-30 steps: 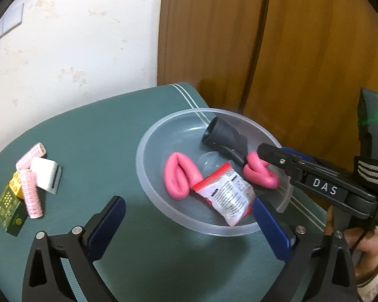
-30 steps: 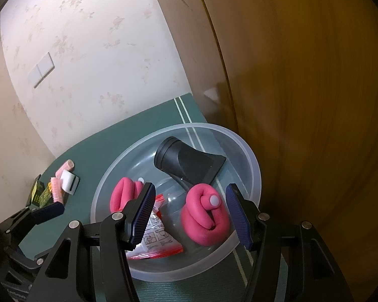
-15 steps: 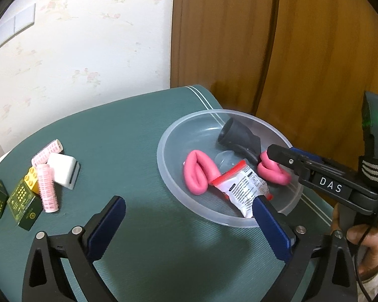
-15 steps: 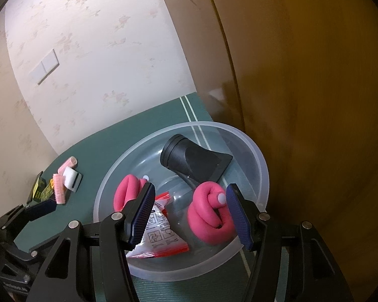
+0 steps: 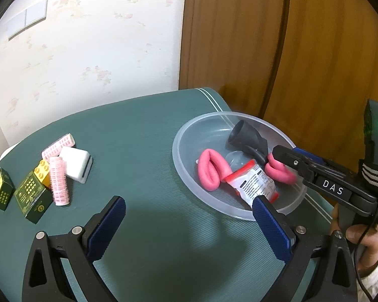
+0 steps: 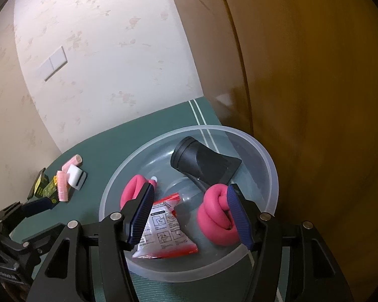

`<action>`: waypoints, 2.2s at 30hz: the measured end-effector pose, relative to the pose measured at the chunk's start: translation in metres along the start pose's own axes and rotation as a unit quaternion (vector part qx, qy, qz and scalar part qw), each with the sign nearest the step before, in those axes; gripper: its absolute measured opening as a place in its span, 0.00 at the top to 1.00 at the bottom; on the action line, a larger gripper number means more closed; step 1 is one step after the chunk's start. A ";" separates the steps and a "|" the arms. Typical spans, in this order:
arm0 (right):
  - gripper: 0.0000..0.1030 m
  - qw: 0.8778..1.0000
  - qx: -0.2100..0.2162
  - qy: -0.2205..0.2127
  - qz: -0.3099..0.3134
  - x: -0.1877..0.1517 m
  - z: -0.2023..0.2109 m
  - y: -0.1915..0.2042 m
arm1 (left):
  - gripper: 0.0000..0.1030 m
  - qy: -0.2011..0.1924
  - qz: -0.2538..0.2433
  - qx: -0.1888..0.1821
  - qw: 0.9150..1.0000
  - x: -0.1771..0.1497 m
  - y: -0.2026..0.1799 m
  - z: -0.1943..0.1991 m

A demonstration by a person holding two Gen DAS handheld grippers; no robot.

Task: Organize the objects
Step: 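Lift both tools out of the bowl and move back over the table, then move the right tool to the pink hair roller and close on it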

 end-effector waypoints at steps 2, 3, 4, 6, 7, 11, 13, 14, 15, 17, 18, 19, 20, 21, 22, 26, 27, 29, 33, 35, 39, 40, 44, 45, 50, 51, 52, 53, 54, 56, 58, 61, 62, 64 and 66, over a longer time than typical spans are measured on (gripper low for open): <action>0.40 1.000 0.001 -0.003 0.004 0.000 0.001 0.002 | 0.01 0.000 0.002 0.002 1.000 -0.001 0.003 0.002; 0.40 1.000 0.001 -0.005 0.006 0.000 0.001 0.004 | 0.01 -0.001 0.004 0.003 1.000 -0.002 0.006 0.003; 0.40 1.000 0.001 -0.006 0.008 0.000 0.001 0.005 | 0.01 -0.001 0.006 0.004 1.000 -0.002 0.008 0.004; 0.40 1.000 0.002 -0.008 0.010 0.000 0.001 0.007 | 0.01 -0.001 0.007 0.003 1.000 -0.003 0.012 0.006; 0.40 1.000 0.003 -0.008 0.011 0.000 0.001 0.008 | 0.01 0.000 0.007 0.002 1.000 -0.004 0.014 0.007; 0.40 1.000 0.004 -0.010 0.014 -0.001 0.002 0.010 | 0.01 -0.002 0.014 0.006 1.000 -0.005 0.023 0.010; 0.40 1.000 0.005 -0.011 0.016 -0.001 0.003 0.013 | 0.01 -0.003 0.018 0.008 1.000 -0.006 0.028 0.012; 0.40 1.000 0.005 -0.011 0.017 -0.001 0.003 0.014 | 0.01 -0.003 0.020 0.008 1.000 -0.007 0.030 0.012; 0.40 1.000 0.006 -0.011 0.019 -0.001 0.003 0.016 | 0.01 -0.003 0.022 0.009 1.000 -0.008 0.033 0.013; 0.40 1.000 0.007 -0.010 0.022 -0.002 0.003 0.019 | 0.01 -0.003 0.022 0.009 1.000 -0.009 0.036 0.015; 0.40 1.000 0.009 -0.009 0.024 -0.002 0.003 0.021 | 0.01 -0.004 0.023 0.009 1.000 -0.010 0.038 0.016; 0.40 1.000 0.010 -0.007 0.026 -0.003 0.003 0.024 | 0.01 -0.004 0.022 0.009 1.000 -0.010 0.040 0.017; 0.40 1.000 0.011 -0.006 0.029 -0.003 0.003 0.026 | 0.01 -0.004 0.022 0.009 1.000 -0.011 0.042 0.018; 0.40 0.999 0.012 -0.005 0.031 -0.004 0.003 0.028 | 0.01 -0.004 0.023 0.011 1.000 -0.011 0.045 0.019; 0.40 0.999 0.014 -0.003 0.034 -0.004 0.003 0.031 | 0.01 -0.004 0.023 0.013 1.000 -0.012 0.048 0.020; 0.40 0.998 0.019 0.007 0.059 -0.007 0.000 0.048 | 0.01 -0.004 0.031 0.020 0.999 -0.015 0.062 0.024; 0.40 0.998 0.020 0.008 0.066 -0.007 0.000 0.052 | 0.01 -0.004 0.033 0.022 0.999 -0.015 0.067 0.025; 0.40 0.996 0.023 0.010 0.081 -0.008 0.000 0.061 | 0.01 -0.003 0.036 0.025 0.999 -0.017 0.074 0.026; 0.40 0.994 0.038 0.013 0.097 -0.008 -0.002 0.080 | 0.01 -0.001 0.042 0.036 0.998 -0.021 0.090 0.029; 0.40 0.994 0.045 0.018 0.101 -0.009 -0.004 0.089 | 0.01 -0.002 0.047 0.040 0.998 -0.023 0.097 0.031; 0.40 0.992 0.061 0.026 0.108 -0.010 -0.009 0.107 | 0.01 -0.003 0.057 0.050 0.997 -0.027 0.113 0.034; 0.40 0.991 0.065 0.029 0.111 -0.010 -0.011 0.113 | 0.01 -0.004 0.060 0.053 0.997 -0.028 0.117 0.035; 0.40 0.989 0.081 0.038 0.122 -0.013 -0.016 0.134 | 0.01 -0.009 0.073 0.061 0.995 -0.030 0.133 0.041; 0.40 0.988 0.084 0.039 0.127 -0.014 -0.017 0.139 | 0.01 -0.010 0.077 0.064 0.995 -0.031 0.139 0.042; 0.40 0.983 0.108 0.055 0.138 -0.023 -0.028 0.167 | 0.01 -0.011 0.085 0.079 0.993 -0.034 0.161 0.048; 0.40 0.982 0.112 0.060 0.139 -0.025 -0.031 0.172 | 0.01 -0.011 0.085 0.081 0.993 -0.035 0.165 0.049; 0.40 0.981 0.116 0.065 0.140 -0.027 -0.035 0.177 | 0.01 -0.011 0.087 0.084 0.993 -0.036 0.168 0.050; 0.40 0.980 0.119 0.070 0.141 -0.029 -0.038 0.181 | 0.01 -0.012 0.088 0.086 0.992 -0.037 0.172 0.051; 0.40 0.980 0.123 0.075 0.141 -0.031 -0.041 0.186 | 0.01 -0.012 0.090 0.088 0.992 -0.037 0.176 0.052; 0.40 0.978 0.130 0.084 0.141 -0.034 -0.047 0.195 | 0.01 -0.012 0.094 0.092 0.991 -0.039 0.184 0.054; 0.40 0.976 0.138 0.092 0.140 -0.037 -0.053 0.203 | 0.01 -0.013 0.099 0.097 0.990 -0.041 0.191 0.056; 0.40 0.974 0.147 0.100 0.139 -0.038 -0.061 0.216 | 0.01 -0.013 0.108 0.104 0.989 -0.043 0.203 0.057; 0.40 0.974 0.149 0.101 0.138 -0.038 -0.062 0.219 | 0.01 -0.014 0.110 0.107 0.988 -0.044 0.206 0.058; 0.40 0.973 0.154 0.105 0.137 -0.039 -0.067 0.227 | 0.01 -0.015 0.110 0.119 0.987 -0.046 0.212 0.059; 0.40 0.972 0.159 0.110 0.135 -0.040 -0.072 0.234 | 0.01 -0.015 0.112 0.125 0.986 -0.047 0.218 0.059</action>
Point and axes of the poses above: each gripper's, at about its wrist camera, not at the fingertips, and z roughly against the way its jaws point, y to its left, x to its top, the point moved 8 cm from there along -z, roughly the way its jaws point
